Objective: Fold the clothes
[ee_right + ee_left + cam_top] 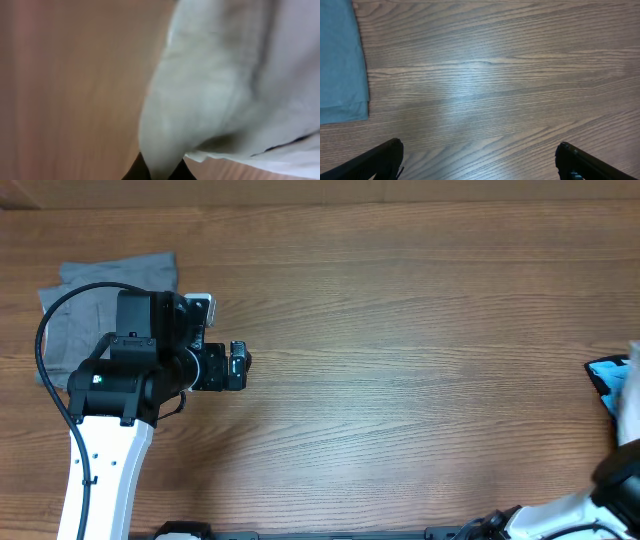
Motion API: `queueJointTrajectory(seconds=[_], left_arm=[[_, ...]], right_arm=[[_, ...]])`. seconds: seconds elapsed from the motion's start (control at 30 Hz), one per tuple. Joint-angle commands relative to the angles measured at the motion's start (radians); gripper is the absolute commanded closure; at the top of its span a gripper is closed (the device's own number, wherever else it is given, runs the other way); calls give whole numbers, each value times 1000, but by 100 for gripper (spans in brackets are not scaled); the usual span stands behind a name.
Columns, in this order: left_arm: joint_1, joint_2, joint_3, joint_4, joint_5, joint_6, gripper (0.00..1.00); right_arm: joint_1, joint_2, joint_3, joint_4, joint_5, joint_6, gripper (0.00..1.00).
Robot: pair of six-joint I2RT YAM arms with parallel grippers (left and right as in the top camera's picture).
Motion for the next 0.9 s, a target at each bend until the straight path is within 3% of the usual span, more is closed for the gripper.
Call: queueJointTrajectory(seconds=[0.0, 0.57, 0.8, 0.83, 0.87], left_arm=[[-8, 4, 21, 0, -2, 16, 0], [-8, 4, 22, -29, -10, 16, 0], [-8, 4, 21, -39, -29, 16, 0], [-8, 4, 21, -38, -29, 16, 0], [-8, 4, 21, -37, -28, 16, 0]], right_arm=[[163, -57, 34, -18, -112, -48, 96], [1115, -55, 31, 34, -29, -89, 96], [1367, -55, 31, 71, 34, -108, 96], [1395, -55, 31, 69, 55, -116, 89], [1415, -55, 31, 67, 76, -132, 60]])
